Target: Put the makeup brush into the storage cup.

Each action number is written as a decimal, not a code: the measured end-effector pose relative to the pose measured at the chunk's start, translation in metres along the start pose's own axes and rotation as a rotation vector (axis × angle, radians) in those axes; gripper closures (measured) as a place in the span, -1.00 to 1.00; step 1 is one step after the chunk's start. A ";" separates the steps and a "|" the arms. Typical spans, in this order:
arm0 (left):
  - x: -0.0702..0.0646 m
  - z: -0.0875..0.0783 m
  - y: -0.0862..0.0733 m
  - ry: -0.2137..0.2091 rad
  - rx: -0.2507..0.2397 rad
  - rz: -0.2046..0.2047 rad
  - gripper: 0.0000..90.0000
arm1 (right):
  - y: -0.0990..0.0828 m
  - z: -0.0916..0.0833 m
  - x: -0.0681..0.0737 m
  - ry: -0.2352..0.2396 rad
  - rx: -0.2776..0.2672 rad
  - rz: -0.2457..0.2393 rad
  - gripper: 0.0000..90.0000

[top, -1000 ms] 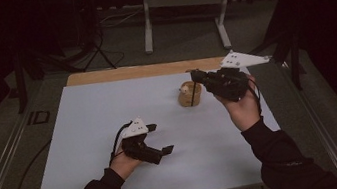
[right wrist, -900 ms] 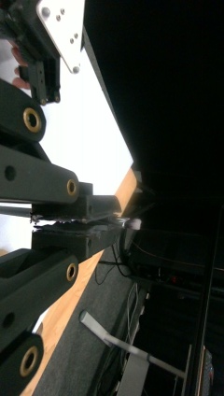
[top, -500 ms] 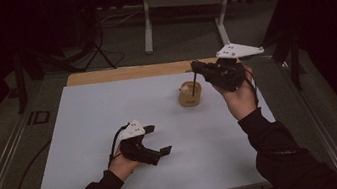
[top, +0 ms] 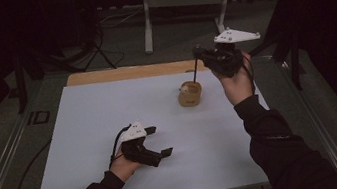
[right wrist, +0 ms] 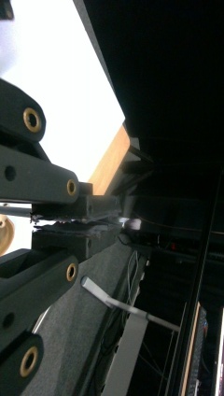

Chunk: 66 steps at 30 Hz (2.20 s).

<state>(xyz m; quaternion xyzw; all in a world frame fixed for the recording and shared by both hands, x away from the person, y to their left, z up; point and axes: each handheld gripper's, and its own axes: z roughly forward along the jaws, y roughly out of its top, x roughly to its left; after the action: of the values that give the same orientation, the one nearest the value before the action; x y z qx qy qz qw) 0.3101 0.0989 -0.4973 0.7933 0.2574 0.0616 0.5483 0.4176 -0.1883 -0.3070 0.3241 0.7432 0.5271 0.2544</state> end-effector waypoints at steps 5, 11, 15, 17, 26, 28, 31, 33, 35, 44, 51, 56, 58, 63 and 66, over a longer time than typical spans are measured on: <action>0.000 0.001 -0.001 -0.009 -0.002 -0.004 -1.00 | 0.004 0.006 -0.009 -0.027 0.000 0.002 0.91; -0.001 0.003 -0.002 -0.021 0.005 -0.009 -1.00 | 0.008 0.015 -0.022 -0.060 0.002 0.025 0.91; -0.002 0.005 -0.003 -0.023 0.011 -0.005 -1.00 | 0.010 0.022 -0.028 -0.080 0.015 0.026 0.91; -0.003 0.005 -0.003 -0.026 0.008 -0.004 -1.00 | 0.010 0.024 -0.030 -0.083 0.017 0.025 0.91; -0.004 0.004 -0.003 -0.029 0.013 0.006 -1.00 | 0.005 0.041 -0.045 -0.130 0.043 0.044 0.91; -0.004 0.004 -0.003 -0.031 0.013 0.005 -1.00 | 0.002 0.044 -0.046 -0.129 0.046 0.055 0.91; -0.004 0.005 -0.003 -0.035 0.016 0.003 -1.00 | -0.004 0.049 -0.046 -0.129 0.061 0.058 0.91; -0.005 0.005 -0.003 -0.036 0.014 0.004 -1.00 | -0.008 0.052 -0.046 -0.131 0.066 0.060 0.91; -0.005 0.005 -0.003 -0.039 0.013 0.005 -1.00 | -0.011 0.055 -0.046 -0.131 0.075 0.065 0.91; -0.004 0.004 -0.003 -0.036 0.014 0.000 -1.00 | -0.028 0.064 -0.046 -0.138 0.091 0.079 0.91; -0.004 0.005 -0.003 -0.045 0.021 0.005 -1.00 | -0.042 0.071 -0.046 -0.134 0.114 0.095 0.91; -0.003 0.005 -0.004 -0.046 0.019 -0.001 -1.00 | -0.052 0.077 -0.046 -0.131 0.132 0.107 0.91; -0.003 0.005 -0.004 -0.052 0.027 0.003 -1.00 | -0.056 0.079 -0.045 -0.132 0.142 0.104 0.91; -0.003 0.005 -0.004 -0.055 0.023 0.001 -1.00 | -0.063 0.084 -0.043 -0.117 0.167 0.095 0.91; -0.003 0.005 -0.004 -0.057 0.023 0.000 -1.00 | -0.067 0.087 -0.043 -0.118 0.184 0.095 0.91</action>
<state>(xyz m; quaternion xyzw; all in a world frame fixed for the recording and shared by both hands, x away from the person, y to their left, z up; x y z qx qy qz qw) 0.3078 0.0940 -0.5020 0.8009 0.2426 0.0360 0.5462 0.4939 -0.1826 -0.3966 0.4115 0.7558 0.4483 0.2417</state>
